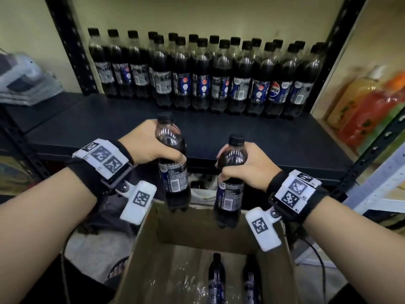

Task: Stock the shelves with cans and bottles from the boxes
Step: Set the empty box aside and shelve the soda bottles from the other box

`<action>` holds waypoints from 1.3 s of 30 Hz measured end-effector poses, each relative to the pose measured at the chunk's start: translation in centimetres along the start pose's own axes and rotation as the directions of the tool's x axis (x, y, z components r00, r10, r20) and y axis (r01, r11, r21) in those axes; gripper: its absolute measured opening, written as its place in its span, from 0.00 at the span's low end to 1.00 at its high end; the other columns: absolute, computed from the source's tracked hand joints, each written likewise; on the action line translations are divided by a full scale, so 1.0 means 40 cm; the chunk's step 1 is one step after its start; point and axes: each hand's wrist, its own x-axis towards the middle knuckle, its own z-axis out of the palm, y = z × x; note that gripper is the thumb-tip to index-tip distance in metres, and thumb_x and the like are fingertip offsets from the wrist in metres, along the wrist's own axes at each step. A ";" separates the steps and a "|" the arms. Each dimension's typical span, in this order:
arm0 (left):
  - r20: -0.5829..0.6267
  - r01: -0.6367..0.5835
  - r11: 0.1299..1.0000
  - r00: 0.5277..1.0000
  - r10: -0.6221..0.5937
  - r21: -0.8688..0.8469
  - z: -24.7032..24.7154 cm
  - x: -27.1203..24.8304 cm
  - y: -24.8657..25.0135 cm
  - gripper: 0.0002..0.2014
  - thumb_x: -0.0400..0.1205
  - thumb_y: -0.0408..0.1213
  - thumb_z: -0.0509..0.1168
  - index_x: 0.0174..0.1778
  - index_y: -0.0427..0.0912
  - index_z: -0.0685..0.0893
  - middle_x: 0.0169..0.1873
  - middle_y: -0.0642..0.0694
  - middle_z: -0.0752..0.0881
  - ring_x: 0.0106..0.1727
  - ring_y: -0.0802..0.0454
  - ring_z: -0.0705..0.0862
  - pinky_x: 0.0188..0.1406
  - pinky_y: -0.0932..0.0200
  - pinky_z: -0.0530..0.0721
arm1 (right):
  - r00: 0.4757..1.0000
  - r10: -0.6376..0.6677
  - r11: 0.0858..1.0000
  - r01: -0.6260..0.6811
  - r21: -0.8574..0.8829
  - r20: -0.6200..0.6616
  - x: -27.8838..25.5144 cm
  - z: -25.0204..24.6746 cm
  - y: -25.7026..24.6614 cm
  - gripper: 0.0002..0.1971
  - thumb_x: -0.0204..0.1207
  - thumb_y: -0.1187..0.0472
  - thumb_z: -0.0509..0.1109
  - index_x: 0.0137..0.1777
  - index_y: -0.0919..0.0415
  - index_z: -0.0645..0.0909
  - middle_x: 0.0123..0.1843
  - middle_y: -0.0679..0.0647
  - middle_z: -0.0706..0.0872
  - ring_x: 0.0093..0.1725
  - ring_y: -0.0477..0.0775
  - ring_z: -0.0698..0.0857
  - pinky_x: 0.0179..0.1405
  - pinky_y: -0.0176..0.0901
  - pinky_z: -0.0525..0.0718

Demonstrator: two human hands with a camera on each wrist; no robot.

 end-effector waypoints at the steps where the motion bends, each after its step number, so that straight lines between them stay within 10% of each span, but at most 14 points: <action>1: -0.029 -0.018 0.999 0.999 0.016 -0.036 -0.012 0.004 0.017 0.22 0.58 0.22 0.85 0.45 0.28 0.85 0.47 0.32 0.92 0.48 0.36 0.91 0.53 0.44 0.90 | 0.999 -0.032 0.999 0.033 0.010 -0.019 0.009 -0.010 -0.022 0.23 0.49 0.60 0.82 0.46 0.66 0.85 0.45 0.64 0.92 0.46 0.66 0.91 0.53 0.64 0.91; 10: -0.291 -0.194 0.941 0.950 0.111 -0.278 -0.084 0.090 0.113 0.36 0.44 0.30 0.85 0.49 0.40 0.82 0.38 0.46 0.90 0.40 0.50 0.90 0.42 0.57 0.89 | 0.936 -0.248 0.963 0.267 0.047 -0.249 0.118 -0.109 -0.173 0.13 0.65 0.59 0.83 0.45 0.64 0.86 0.38 0.50 0.88 0.38 0.48 0.88 0.44 0.43 0.86; 15: -0.370 -0.284 0.929 0.911 0.184 -0.237 -0.096 0.123 0.142 0.31 0.57 0.15 0.83 0.49 0.44 0.80 0.47 0.42 0.89 0.47 0.47 0.91 0.48 0.54 0.89 | 0.900 -0.270 0.956 0.294 0.020 -0.342 0.174 -0.135 -0.189 0.15 0.64 0.56 0.84 0.45 0.62 0.86 0.41 0.50 0.90 0.41 0.49 0.89 0.45 0.45 0.88; 26: -0.338 -0.258 0.940 0.925 0.173 -0.223 -0.032 0.199 0.088 0.48 0.50 0.39 0.87 0.67 0.34 0.77 0.56 0.38 0.90 0.59 0.41 0.90 0.63 0.40 0.87 | 0.888 -0.277 0.959 0.276 -0.055 -0.367 0.220 -0.098 -0.173 0.17 0.69 0.50 0.85 0.49 0.56 0.83 0.42 0.44 0.89 0.43 0.44 0.89 0.50 0.44 0.88; 30: -0.321 -0.272 0.948 0.924 0.209 -0.163 -0.018 0.206 0.079 0.37 0.59 0.36 0.87 0.63 0.34 0.79 0.56 0.35 0.89 0.59 0.38 0.89 0.64 0.38 0.87 | 0.879 -0.324 0.943 0.328 -0.050 -0.350 0.214 -0.062 -0.171 0.17 0.79 0.48 0.77 0.59 0.55 0.77 0.49 0.43 0.86 0.47 0.35 0.85 0.50 0.27 0.80; 39: -0.290 -0.319 0.944 0.914 0.282 -0.089 0.009 0.177 0.082 0.32 0.70 0.38 0.84 0.69 0.48 0.79 0.60 0.52 0.88 0.62 0.57 0.87 0.70 0.47 0.84 | 0.916 -0.305 0.952 0.285 -0.112 -0.260 0.177 -0.063 -0.175 0.21 0.85 0.44 0.67 0.73 0.50 0.72 0.59 0.38 0.87 0.59 0.32 0.84 0.59 0.30 0.79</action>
